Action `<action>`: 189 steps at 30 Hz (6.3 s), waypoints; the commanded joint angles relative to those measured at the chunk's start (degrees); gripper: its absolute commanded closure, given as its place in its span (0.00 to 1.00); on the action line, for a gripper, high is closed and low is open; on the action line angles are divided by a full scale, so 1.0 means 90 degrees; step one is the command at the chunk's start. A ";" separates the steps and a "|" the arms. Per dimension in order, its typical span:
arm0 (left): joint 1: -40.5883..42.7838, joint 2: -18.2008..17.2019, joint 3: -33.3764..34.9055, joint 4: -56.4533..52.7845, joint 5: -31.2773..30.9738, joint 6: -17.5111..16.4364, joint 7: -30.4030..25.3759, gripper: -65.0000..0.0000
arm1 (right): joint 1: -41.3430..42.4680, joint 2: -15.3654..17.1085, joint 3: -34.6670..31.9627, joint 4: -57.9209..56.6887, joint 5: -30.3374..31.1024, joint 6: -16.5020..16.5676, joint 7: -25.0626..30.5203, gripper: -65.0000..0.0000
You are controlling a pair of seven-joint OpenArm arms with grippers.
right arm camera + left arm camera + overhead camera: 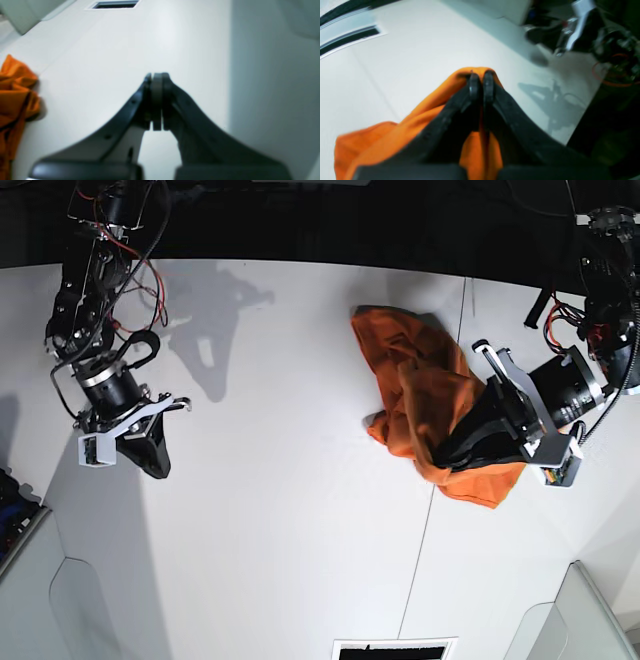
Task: Layout the t-shirt on the table in an organized manner, then fold the t-shirt properly
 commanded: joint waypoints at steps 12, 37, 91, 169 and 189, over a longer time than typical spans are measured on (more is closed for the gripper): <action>-0.2055 0.0214 0.0478 0.0080 0.0775 -0.0035 -0.0714 0.50 | -0.0855 -0.0231 0.0007 0.0124 0.0289 0.0027 0.0029 0.69; -0.1741 0.0491 0.1353 -0.3215 0.2271 -0.0035 -0.0724 0.49 | -0.0678 -0.0704 -0.1292 -0.0223 -0.0367 -0.0340 0.0032 0.44; -0.1151 -0.1054 0.1341 -0.2552 0.0867 -0.0035 0.0797 0.52 | -0.0495 -0.0119 0.0619 -0.0301 0.1212 0.0168 -0.1846 0.35; -0.1695 -0.0503 0.1314 -0.4748 0.2713 -0.0035 -0.1775 0.49 | -0.1409 0.0068 0.1477 -0.0250 0.1559 0.0068 -0.1984 0.31; -0.2460 0.0049 0.1834 -0.6183 0.3900 -0.0035 -0.1945 0.94 | -0.0833 0.0053 0.1421 0.0619 0.2497 0.0279 -0.3133 1.00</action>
